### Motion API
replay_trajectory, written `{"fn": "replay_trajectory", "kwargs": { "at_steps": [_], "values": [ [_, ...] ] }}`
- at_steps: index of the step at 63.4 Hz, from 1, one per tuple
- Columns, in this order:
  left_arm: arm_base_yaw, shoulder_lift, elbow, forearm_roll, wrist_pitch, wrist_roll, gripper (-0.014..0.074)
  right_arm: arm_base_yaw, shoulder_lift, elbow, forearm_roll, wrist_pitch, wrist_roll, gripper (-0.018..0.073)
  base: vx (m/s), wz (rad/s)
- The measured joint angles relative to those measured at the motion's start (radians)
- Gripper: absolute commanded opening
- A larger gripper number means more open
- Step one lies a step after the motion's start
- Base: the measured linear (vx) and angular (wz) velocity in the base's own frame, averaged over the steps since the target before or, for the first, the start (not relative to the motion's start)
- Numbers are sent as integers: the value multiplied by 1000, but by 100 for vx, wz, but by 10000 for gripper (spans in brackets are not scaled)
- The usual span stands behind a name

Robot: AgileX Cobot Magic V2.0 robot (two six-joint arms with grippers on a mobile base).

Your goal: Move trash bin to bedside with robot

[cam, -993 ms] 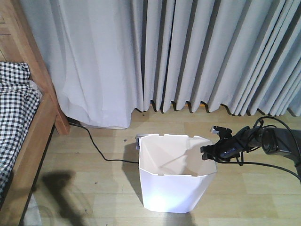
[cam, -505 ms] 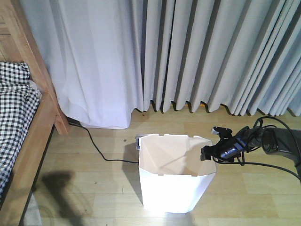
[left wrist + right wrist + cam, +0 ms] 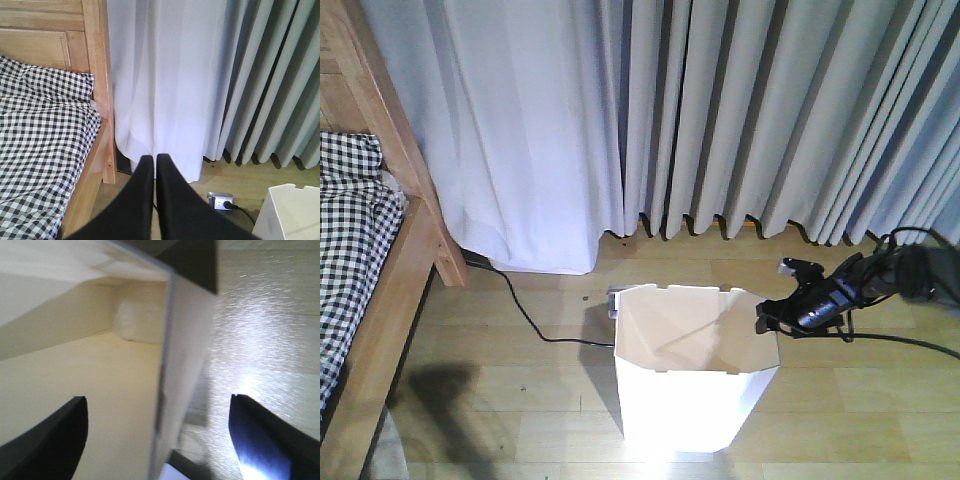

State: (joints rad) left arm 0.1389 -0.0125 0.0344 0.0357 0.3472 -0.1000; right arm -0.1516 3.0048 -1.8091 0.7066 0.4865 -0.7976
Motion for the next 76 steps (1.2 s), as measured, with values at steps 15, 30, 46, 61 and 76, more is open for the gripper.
{"fn": "replay_trajectory", "kwargs": {
  "at_steps": [15,30,46,61,76],
  "values": [
    [0,0,0,0,0,0,-6,-1,-241,341,3,-154,-74,555,0,0],
    [0,0,0,0,0,0,-6,-1,-593,636,3,-205,-123,555,0,0],
    [0,0,0,0,0,0,-6,-1,-1073,853,0,-237,-155,555,0,0],
    [0,0,0,0,0,0,-6,-1,-1535,952,0,-232,-154,555,0,0],
    [0,0,0,0,0,0,-6,-1,-1959,1017,32,-210,-129,555,0,0]
  ]
}}
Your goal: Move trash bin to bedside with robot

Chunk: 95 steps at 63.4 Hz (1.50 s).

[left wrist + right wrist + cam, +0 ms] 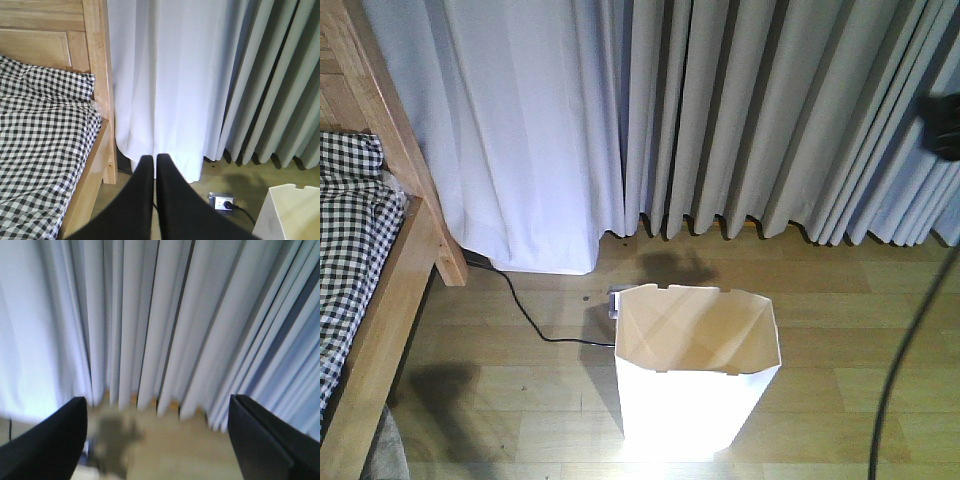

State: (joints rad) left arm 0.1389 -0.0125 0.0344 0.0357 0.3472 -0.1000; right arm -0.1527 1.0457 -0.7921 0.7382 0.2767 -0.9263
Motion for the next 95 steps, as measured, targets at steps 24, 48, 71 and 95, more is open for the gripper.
{"fn": "replay_trajectory", "kwargs": {
  "at_steps": [24,48,71,95],
  "values": [
    [0,0,0,0,0,0,-6,0,-561,252,49,-9,4,555,0,0],
    [0,0,0,0,0,0,-6,0,-878,502,158,22,26,555,0,0],
    [0,0,0,0,0,0,-6,0,-880,530,190,6,23,195,0,0],
    [0,0,0,0,0,0,-6,0,-880,530,192,12,22,-9,0,0]
  ]
}}
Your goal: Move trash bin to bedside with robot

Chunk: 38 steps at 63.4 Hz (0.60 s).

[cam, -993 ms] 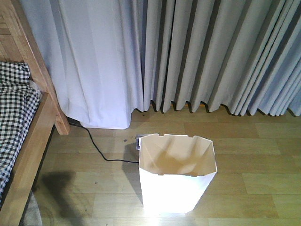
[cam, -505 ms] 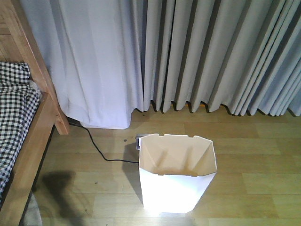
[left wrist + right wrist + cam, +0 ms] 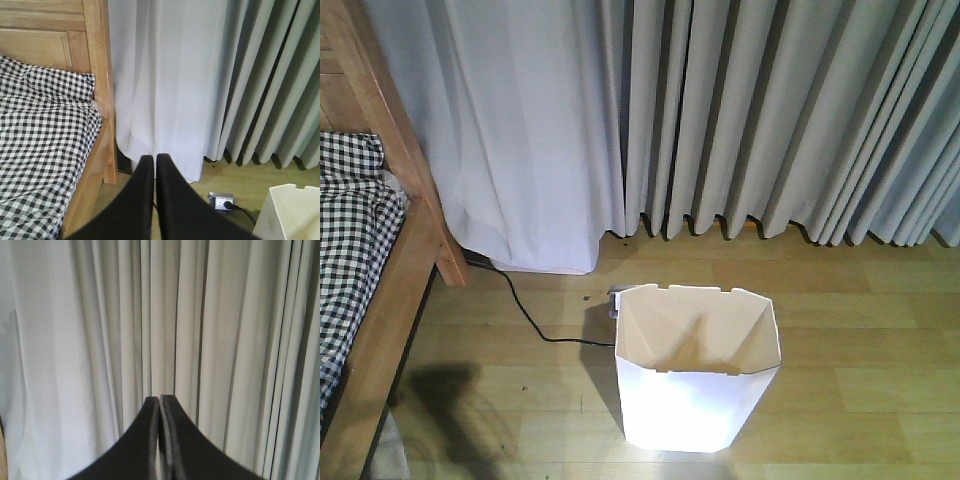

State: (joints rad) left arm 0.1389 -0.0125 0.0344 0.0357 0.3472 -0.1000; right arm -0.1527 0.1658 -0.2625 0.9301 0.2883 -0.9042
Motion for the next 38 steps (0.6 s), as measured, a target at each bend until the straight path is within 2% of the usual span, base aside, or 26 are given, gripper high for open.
{"fn": "replay_trajectory", "kwargs": {
  "at_steps": [25,31,38],
  "values": [
    [0,0,0,0,0,0,-6,0,0,0,-13,-11,0,-9,0,0],
    [0,0,0,0,0,0,-6,0,0,0,-134,-12,77,-9,0,0],
    [0,0,0,0,0,0,-6,0,0,0,-419,-12,338,-9,0,0]
  ]
}}
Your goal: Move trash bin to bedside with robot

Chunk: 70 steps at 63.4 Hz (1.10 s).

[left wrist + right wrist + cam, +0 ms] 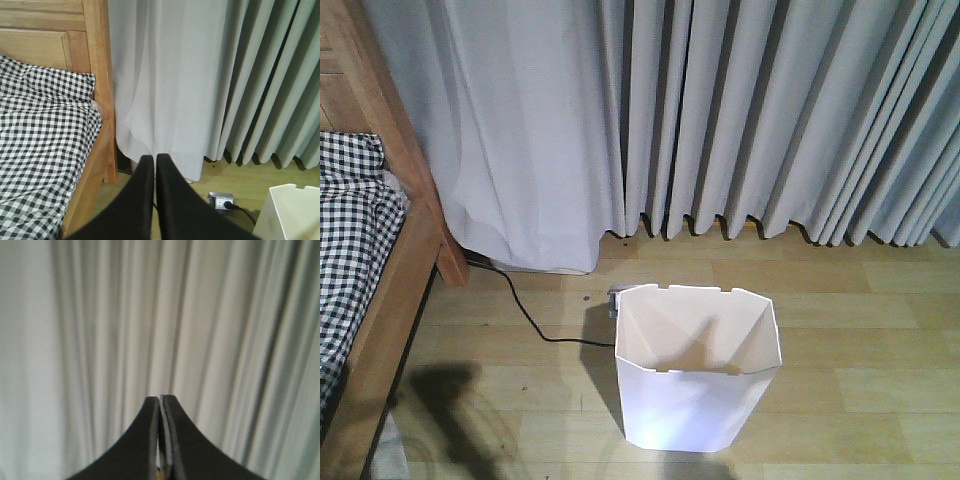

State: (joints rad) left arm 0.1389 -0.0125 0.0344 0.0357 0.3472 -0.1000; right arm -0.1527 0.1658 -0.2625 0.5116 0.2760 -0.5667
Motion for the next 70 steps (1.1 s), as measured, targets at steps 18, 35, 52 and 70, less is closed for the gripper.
{"fn": "replay_trajectory", "kwargs": {
  "at_steps": [18,35,52,70],
  "values": [
    [0,0,0,0,0,0,-6,76,-21,159,-425,-191,483,-9,0,0],
    [0,0,0,0,0,0,-6,186,-112,283,-519,-244,487,-9,0,0],
    [0,0,0,0,0,0,-6,179,-178,290,-540,-276,497,-9,0,0],
    [0,0,0,0,0,0,-6,179,-178,290,-542,-276,548,-9,0,0]
  ]
}}
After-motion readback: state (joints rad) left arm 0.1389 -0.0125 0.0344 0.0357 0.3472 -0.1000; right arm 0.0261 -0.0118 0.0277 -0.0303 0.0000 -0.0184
